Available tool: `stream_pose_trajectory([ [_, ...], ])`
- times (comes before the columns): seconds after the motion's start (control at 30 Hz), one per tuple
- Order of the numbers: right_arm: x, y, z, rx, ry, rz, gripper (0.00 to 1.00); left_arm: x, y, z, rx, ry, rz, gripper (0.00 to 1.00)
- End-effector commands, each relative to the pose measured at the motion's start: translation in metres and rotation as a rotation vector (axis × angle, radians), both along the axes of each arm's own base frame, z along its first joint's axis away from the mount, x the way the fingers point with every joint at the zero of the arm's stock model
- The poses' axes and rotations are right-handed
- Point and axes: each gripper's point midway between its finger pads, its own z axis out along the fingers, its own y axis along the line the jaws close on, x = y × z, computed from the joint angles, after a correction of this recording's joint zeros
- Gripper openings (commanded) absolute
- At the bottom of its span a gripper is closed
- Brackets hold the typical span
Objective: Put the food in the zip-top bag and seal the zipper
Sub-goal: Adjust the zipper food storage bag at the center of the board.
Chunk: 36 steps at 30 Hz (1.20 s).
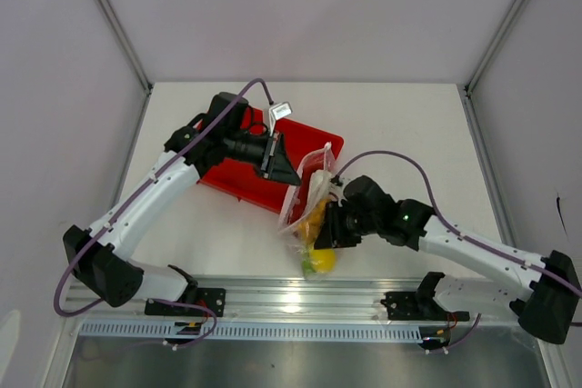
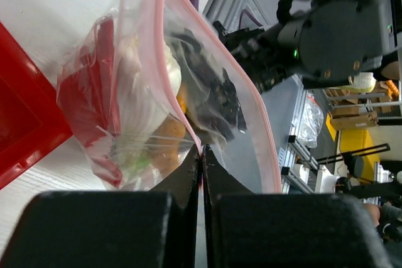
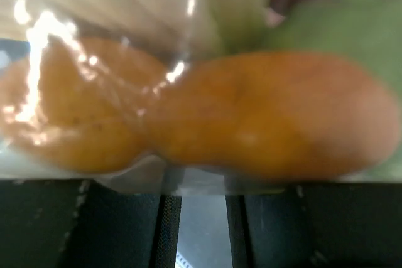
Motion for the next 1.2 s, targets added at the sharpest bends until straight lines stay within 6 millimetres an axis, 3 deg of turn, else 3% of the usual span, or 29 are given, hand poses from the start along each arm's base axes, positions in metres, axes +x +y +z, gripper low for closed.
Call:
stream_pose_trajectory([
  [0.0, -0.001, 0.038, 0.006, 0.098, 0.006, 0.038, 0.32, 0.009, 0.001, 0.01, 0.0, -0.02, 0.041, 0.01],
  [0.13, -0.004, 0.057, 0.008, 0.136, 0.0, 0.091, 0.33, 0.012, 0.005, 0.002, 0.014, -0.011, 0.063, 0.0],
  [0.37, -0.004, 0.06, 0.03, 0.159, -0.058, 0.141, 0.34, 0.016, 0.016, -0.008, 0.009, -0.001, 0.06, 0.01],
  [0.5, 0.004, 0.027, 0.023, -0.004, -0.123, 0.098, 0.37, 0.013, 0.012, -0.008, -0.016, -0.002, -0.004, 0.0],
  [0.63, 0.015, -0.001, 0.046, -0.013, -0.193, 0.055, 0.42, 0.014, 0.01, -0.005, -0.037, -0.028, -0.028, 0.0],
  [0.87, 0.053, -0.046, 0.075, -0.054, -0.266, -0.098, 0.46, 0.016, 0.008, 0.0, -0.04, -0.032, -0.05, 0.01],
  [1.0, 0.105, -0.07, 0.079, -0.063, -0.339, -0.202, 0.47, 0.015, 0.006, 0.004, -0.055, -0.031, -0.075, 0.01],
  [1.07, 0.121, -0.07, 0.082, -0.035, -0.363, -0.195, 0.49, 0.014, 0.005, 0.005, -0.062, -0.03, -0.086, 0.0],
  [1.1, 0.124, -0.058, 0.095, 0.058, -0.393, -0.137, 0.51, 0.012, 0.005, 0.007, -0.068, -0.027, -0.097, 0.01],
  [1.17, 0.14, -0.053, 0.115, 0.143, -0.483, -0.079, 0.55, 0.011, 0.006, 0.006, -0.06, -0.024, -0.11, 0.01],
])
